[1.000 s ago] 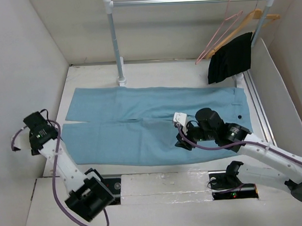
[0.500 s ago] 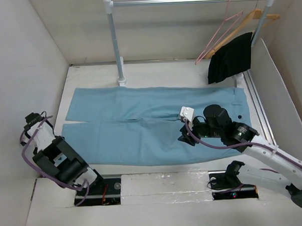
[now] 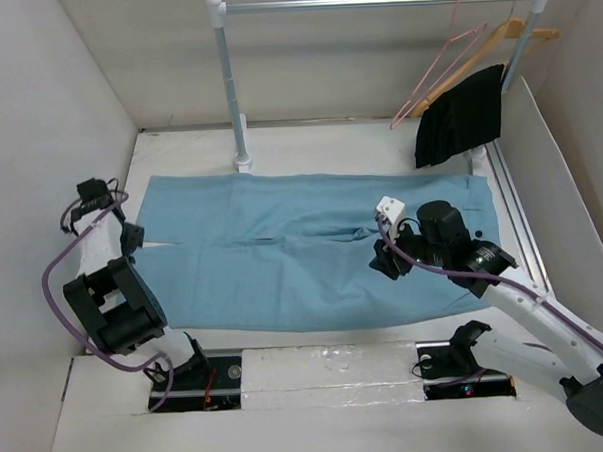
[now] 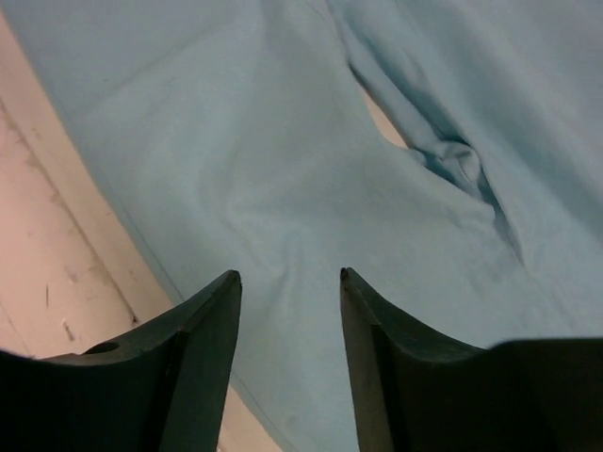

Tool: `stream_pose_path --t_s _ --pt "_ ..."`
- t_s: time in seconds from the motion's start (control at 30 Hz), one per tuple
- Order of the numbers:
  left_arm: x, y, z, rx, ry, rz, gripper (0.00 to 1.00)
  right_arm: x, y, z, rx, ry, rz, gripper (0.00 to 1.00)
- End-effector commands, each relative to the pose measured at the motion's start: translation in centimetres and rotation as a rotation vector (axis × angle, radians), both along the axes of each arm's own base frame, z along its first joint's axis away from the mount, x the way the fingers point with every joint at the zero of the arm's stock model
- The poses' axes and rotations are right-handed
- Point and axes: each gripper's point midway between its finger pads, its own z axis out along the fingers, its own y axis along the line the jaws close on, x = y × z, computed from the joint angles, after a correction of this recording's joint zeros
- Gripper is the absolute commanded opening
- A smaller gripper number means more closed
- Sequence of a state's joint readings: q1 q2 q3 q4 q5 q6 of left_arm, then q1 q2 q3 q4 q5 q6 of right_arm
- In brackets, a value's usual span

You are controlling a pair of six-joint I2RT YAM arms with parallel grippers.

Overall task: Place the trousers on the hanger
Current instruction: Fold the trousers

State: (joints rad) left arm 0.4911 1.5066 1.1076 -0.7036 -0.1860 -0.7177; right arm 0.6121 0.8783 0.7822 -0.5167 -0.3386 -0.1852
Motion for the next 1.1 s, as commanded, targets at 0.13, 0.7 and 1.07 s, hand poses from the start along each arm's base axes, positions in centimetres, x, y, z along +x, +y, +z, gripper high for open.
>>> stream_pose_path --t_s 0.13,0.7,1.07 --pt "12.0 -6.5 -0.6 -0.058 -0.118 -0.233 0.40 6.1 -4.8 -1.0 0.067 0.072 -0.345 0.72" --pt "25.7 -10.8 -7.3 -0.222 -0.248 -0.372 0.40 16.8 -31.6 -7.4 0.165 0.230 -1.311 0.82" --pt "32.0 -11.6 -8.8 -0.316 -0.303 -0.374 0.39 20.0 -32.8 -6.3 0.218 0.226 -1.263 0.86"
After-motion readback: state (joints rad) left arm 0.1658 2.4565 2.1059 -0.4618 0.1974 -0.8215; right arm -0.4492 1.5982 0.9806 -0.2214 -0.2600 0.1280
